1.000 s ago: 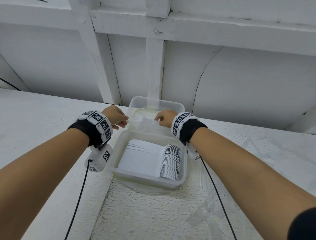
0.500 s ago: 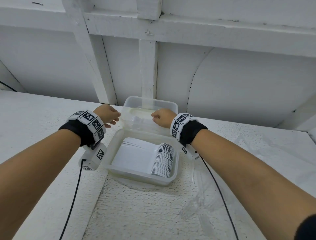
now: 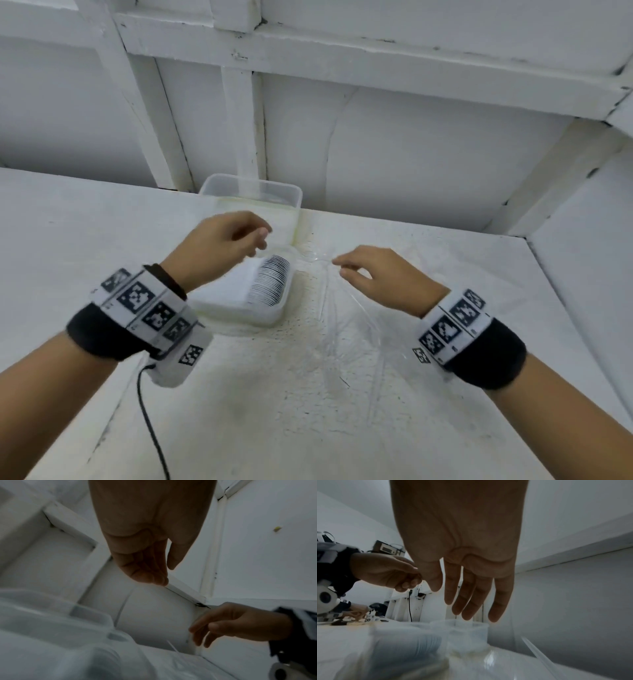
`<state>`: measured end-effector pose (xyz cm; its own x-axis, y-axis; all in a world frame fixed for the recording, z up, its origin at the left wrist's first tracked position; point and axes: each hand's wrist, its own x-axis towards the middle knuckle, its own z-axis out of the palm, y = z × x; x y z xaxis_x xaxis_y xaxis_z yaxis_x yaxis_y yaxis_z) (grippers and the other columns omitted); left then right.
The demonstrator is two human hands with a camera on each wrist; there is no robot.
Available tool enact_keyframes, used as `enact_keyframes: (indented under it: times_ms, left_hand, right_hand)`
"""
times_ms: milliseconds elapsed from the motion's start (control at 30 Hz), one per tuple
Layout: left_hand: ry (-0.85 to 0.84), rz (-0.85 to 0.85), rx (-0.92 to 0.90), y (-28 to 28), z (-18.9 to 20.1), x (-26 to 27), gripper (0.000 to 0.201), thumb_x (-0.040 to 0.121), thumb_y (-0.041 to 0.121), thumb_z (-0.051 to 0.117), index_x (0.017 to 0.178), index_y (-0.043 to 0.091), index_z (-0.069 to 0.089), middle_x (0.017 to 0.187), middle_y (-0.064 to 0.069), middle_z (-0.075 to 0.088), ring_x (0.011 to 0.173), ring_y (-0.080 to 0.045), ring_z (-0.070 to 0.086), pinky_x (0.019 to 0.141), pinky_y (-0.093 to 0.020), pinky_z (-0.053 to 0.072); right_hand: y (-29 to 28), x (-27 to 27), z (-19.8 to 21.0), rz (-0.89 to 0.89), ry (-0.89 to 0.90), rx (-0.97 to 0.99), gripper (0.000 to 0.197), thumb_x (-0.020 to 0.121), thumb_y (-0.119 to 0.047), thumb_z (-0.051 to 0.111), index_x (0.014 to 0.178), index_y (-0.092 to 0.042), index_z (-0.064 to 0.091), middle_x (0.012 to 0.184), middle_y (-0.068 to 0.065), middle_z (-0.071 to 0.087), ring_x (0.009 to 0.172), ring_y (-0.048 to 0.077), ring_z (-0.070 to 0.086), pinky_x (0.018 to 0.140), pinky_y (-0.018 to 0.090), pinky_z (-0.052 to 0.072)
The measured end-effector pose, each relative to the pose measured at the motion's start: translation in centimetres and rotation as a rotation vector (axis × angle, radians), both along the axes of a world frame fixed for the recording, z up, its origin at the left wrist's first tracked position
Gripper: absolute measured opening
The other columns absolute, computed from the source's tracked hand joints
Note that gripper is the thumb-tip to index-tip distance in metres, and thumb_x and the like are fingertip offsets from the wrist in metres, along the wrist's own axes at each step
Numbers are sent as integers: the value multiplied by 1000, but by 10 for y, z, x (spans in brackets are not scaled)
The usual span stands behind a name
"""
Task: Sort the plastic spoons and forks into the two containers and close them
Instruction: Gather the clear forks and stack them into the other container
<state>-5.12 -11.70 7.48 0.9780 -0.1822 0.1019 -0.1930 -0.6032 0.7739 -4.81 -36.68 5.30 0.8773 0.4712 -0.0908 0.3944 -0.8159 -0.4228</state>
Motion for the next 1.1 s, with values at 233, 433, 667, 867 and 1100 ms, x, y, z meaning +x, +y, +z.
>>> enact_keyframes:
  times_ms: [233,433,667,867,1100]
  left_hand:
    - [134,-301,359,-82,-70,-42,20,94,23,52,104,10,63,94,4,61,85,-7,56,76,-18,39]
    - [358,-278,788,-97,-97,-52,39,95,35,46,120,5,46,117,-12,53,103,-26,53,79,-29,41]
    - [429,-192,624,-85,-97,-57,24,86,28,60,102,12,53,103,-4,57,88,-18,50,66,-24,36]
    - [219,-42,307,-63,-64,-71,30,82,26,68,65,22,45,67,8,47,61,-5,42,54,-19,31]
    - [79,103,-26,-51,-48,-78,27,83,16,66,67,1,49,111,6,60,99,-4,54,82,-16,40]
  right_hand:
    - [-48,-67,-51,-100,184,-151,37,99,-32,41,132,-21,51,129,3,52,119,17,48,101,28,37]
    - [-61,-98,-70,-161,205,-208,38,99,-33,38,135,-24,47,136,1,46,124,19,41,102,32,35]
    - [-60,-111,-73,-170,157,-160,36,99,-33,38,134,-26,48,136,-2,46,125,18,38,101,34,33]
    - [-43,-101,-69,-83,92,-189,37,99,-31,39,136,-27,45,133,0,47,122,19,40,98,35,34]
    - [-3,-89,-69,159,-103,-444,61,94,-5,38,143,-41,28,138,12,31,121,30,35,92,40,32]
